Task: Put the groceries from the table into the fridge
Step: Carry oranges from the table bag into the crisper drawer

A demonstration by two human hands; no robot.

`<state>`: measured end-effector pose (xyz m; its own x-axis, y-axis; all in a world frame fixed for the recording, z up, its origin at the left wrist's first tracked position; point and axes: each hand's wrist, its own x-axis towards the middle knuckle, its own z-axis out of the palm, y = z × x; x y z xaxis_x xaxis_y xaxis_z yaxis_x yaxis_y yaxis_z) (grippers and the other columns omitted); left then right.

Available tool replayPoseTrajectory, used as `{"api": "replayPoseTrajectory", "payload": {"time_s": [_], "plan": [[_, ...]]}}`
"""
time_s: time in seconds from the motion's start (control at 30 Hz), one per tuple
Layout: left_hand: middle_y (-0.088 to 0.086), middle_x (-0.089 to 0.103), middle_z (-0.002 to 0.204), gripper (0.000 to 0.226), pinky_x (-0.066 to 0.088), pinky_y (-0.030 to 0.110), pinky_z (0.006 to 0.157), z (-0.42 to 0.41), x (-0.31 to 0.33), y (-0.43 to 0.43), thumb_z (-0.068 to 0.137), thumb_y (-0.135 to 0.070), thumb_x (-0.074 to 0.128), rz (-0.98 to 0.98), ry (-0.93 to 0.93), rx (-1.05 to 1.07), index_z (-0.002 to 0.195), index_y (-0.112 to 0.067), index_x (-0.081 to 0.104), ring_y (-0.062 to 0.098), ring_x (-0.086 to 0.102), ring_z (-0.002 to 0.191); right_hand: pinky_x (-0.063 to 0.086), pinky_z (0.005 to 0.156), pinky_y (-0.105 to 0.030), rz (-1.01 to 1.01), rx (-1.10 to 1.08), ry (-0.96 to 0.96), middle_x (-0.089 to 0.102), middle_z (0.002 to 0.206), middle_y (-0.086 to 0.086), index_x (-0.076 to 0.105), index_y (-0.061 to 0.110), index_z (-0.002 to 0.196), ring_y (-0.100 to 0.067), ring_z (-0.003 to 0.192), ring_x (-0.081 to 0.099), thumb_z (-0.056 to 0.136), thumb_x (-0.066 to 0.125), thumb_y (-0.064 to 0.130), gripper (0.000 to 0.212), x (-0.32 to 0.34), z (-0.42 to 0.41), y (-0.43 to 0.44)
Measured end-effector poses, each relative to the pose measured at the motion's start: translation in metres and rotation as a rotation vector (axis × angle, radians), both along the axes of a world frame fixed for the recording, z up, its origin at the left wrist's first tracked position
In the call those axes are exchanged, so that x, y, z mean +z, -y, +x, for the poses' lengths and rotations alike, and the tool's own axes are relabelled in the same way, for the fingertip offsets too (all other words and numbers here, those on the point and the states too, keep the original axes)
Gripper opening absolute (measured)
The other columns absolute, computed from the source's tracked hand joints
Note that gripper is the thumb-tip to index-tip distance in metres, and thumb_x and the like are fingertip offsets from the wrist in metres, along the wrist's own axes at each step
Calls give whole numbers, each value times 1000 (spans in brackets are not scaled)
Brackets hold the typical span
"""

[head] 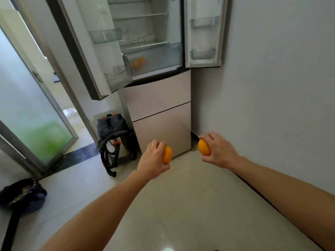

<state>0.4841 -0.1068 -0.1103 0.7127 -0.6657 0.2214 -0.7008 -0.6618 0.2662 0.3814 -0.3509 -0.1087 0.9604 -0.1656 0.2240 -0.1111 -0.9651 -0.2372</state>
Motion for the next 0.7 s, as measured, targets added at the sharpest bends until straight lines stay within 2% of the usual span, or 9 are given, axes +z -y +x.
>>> {"api": "replayPoseTrajectory", "payload": {"time_s": [0.17, 0.3, 0.43, 0.7], "plan": [[4, 42, 119, 71, 44, 34, 85, 90, 4, 91, 72, -37, 74, -23, -14, 16, 132, -20, 39, 23, 43, 110, 44, 76, -28, 9, 4, 9, 46, 125, -1, 43, 26, 135, -22, 107, 52, 70, 75, 39, 73, 1, 93, 95], [5, 42, 124, 75, 43, 35, 89, 159, 28, 144, 73, -35, 74, -59, -12, 51, 137, -20, 37, 24, 42, 115, 43, 77, -29, -19, 40, 36, 45, 125, -3, 42, 24, 136, -24, 106, 52, 73, 74, 39, 72, 31, 177, 155], [4, 40, 125, 77, 45, 36, 88, 227, 52, 172, 74, -36, 74, -92, 26, 110, 138, -22, 34, 23, 42, 114, 48, 81, -34, -9, 86, 91, 45, 126, -3, 40, 26, 136, -24, 106, 52, 72, 76, 40, 75, 60, 262, 188], [2, 40, 126, 77, 46, 36, 88, 393, 97, 204, 72, -33, 78, -191, 146, 225, 136, -22, 37, 21, 44, 113, 46, 81, -34, -12, 196, 190, 45, 128, -2, 40, 28, 136, -24, 110, 51, 70, 76, 41, 77, 90, 438, 228]]}}
